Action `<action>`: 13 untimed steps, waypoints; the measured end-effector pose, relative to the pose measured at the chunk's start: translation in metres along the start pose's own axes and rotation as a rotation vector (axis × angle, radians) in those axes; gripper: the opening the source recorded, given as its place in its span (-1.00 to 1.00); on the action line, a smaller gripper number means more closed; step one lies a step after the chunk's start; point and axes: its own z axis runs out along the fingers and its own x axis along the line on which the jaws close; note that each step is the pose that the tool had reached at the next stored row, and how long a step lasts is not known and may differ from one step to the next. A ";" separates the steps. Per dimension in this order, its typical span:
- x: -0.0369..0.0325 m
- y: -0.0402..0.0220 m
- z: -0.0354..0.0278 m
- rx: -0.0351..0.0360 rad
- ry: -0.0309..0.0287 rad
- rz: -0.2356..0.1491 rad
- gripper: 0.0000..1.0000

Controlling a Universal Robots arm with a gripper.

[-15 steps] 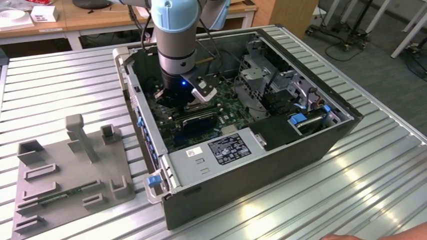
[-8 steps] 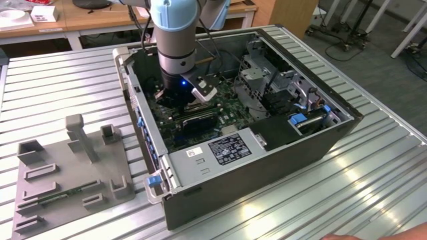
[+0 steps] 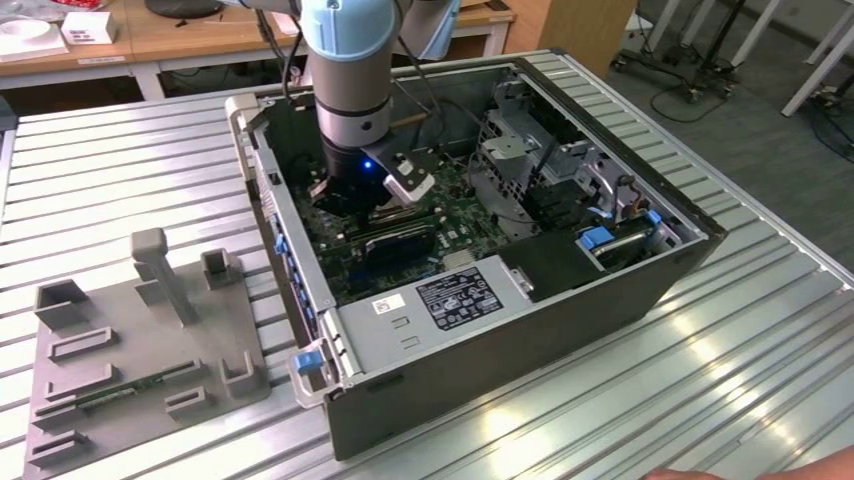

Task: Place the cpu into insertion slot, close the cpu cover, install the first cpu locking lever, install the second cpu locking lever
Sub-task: 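Install the second cpu locking lever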

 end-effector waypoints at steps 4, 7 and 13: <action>-0.0006 0.0009 -0.0064 -0.0011 -0.0001 0.000 -0.79; -0.0011 0.0016 -0.0124 -0.0013 -0.0002 0.000 -0.79; -0.0019 0.0026 -0.0230 -0.0011 -0.0001 0.000 -0.79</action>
